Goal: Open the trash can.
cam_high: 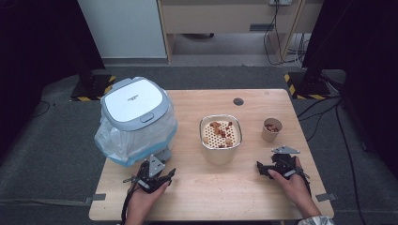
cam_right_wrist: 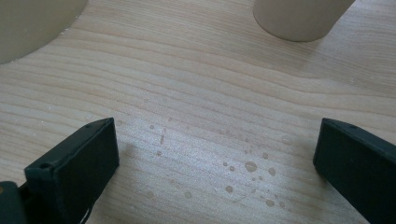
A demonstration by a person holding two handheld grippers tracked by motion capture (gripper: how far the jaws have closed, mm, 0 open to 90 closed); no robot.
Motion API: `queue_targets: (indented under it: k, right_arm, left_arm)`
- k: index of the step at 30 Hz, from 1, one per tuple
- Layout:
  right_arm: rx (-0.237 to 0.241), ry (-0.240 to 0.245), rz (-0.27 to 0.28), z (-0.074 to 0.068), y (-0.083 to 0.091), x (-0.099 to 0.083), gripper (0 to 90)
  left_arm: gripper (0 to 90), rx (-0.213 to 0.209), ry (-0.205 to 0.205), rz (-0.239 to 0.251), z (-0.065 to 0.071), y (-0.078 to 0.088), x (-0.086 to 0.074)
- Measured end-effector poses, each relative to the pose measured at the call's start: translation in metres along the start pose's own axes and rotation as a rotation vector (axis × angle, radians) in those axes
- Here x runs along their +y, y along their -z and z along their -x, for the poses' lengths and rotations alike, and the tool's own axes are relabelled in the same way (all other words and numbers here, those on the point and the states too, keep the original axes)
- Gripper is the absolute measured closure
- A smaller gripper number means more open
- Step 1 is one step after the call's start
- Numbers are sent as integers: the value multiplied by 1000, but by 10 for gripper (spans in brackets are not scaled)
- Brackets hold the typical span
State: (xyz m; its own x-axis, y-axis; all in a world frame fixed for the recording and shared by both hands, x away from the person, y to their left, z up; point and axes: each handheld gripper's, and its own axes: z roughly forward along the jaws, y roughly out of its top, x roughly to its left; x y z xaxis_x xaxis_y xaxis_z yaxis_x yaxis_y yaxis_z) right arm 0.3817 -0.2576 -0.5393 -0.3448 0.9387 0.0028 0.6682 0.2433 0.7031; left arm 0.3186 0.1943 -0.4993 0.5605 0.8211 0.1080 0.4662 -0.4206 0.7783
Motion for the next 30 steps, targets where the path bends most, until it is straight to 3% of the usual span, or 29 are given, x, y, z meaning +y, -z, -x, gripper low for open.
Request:
queue_targets:
  k: [4,14,25,30]
  right_arm:
    - [-1,-5,-2,-1,0,0,6]
    - [1,1,0,-1,1,-1,6]
    - [2,5,2,-1,1,-1,6]
    - [3,6,2,-1,1,-1,6]
  left_arm:
    - [555,12,3,-1,0,2,2]
    - [764,-11,3,4,-5,2,7]
    - [859,42,-12,30,-14,0,11]
    - [885,60,-25,10,-18,-8,10]
